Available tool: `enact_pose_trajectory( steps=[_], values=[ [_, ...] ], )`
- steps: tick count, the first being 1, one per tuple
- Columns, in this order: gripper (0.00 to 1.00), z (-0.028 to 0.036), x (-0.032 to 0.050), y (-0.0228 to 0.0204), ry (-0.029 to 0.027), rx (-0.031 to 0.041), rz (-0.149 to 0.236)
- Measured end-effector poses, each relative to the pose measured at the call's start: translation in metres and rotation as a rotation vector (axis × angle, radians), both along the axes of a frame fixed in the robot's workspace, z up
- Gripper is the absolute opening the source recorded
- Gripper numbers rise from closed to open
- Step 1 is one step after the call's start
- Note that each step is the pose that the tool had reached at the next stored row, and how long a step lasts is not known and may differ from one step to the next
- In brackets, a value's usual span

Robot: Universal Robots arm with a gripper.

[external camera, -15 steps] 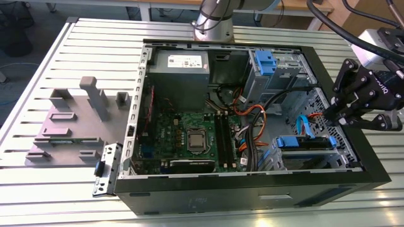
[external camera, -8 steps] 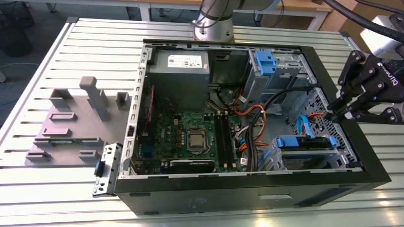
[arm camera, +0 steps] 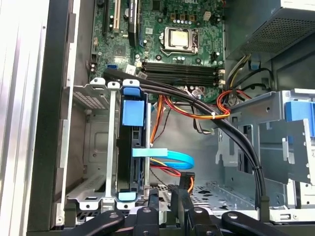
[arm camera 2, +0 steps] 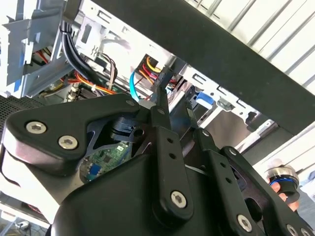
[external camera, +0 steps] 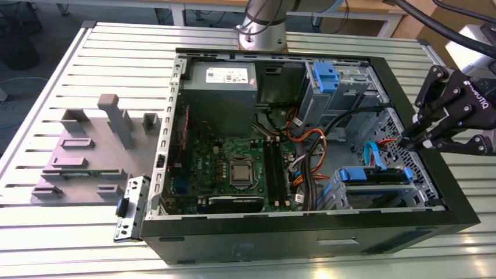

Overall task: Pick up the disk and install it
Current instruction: 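Insert the second disk wire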

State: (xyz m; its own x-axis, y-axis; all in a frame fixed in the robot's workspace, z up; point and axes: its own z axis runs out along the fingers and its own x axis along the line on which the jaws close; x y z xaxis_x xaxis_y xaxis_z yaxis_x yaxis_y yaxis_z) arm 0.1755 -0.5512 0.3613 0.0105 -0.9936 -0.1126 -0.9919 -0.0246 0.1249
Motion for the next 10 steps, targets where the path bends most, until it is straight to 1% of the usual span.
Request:
enact_pose_trajectory(
  steps=[4,10],
  values=[
    [0.3,-0.0029,0.0009,0.0016,0.0012,-0.0003,0.008],
    [0.3,-0.006,0.001,0.0078,0.0012,0.0,0.02]
  ],
)
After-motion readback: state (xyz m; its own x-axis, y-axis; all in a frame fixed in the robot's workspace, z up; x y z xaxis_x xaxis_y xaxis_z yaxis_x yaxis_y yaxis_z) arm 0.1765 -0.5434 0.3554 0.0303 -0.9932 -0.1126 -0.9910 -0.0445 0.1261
